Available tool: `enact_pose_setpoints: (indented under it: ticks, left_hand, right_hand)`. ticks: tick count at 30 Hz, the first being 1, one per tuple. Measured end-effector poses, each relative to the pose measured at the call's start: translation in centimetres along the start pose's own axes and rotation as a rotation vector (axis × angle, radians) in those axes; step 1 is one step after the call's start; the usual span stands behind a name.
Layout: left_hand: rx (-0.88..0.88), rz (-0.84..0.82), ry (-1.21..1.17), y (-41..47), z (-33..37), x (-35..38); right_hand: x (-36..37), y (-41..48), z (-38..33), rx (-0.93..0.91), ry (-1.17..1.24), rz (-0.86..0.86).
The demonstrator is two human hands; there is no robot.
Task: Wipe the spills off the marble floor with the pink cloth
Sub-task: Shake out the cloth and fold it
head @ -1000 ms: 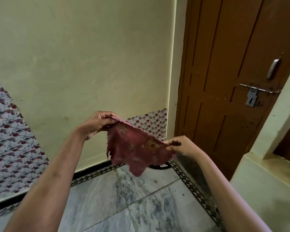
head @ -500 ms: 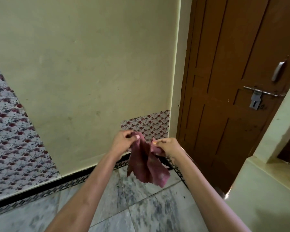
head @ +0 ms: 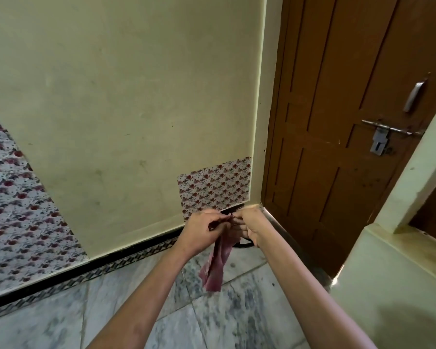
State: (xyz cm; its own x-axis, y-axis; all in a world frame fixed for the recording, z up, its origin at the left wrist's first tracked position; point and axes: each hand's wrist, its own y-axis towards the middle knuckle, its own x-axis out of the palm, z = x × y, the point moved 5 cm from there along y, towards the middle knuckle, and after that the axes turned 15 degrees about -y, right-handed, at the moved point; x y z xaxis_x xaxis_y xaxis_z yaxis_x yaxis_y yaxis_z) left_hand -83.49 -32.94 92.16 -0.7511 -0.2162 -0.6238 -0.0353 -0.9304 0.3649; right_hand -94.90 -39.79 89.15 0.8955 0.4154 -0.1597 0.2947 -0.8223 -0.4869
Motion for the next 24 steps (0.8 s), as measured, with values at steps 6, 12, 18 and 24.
enact_pose_setpoints:
  ticks: [6, 12, 18, 24]
  left_hand:
    - [-0.051, 0.092, -0.098, 0.3, -0.4, -0.9]
    - [-0.306, 0.106, -0.386, 1.2, -0.5, -2.3]
    - [-0.317, 0.185, -0.471, 2.0, -0.3, -4.3]
    - [-0.340, 0.255, -0.472, 1.9, -1.9, -5.6]
  right_hand:
    - [-0.3, -1.2, -0.5, -0.003, 0.057, -0.093]
    - [-1.9, -0.6, -0.7, -0.366, -0.362, 0.058]
    - [-0.5, -0.7, -0.3, -0.428, -0.544, -0.132]
    - [-2.7, -0.5, -0.9, -0.465, -0.450, 0.068]
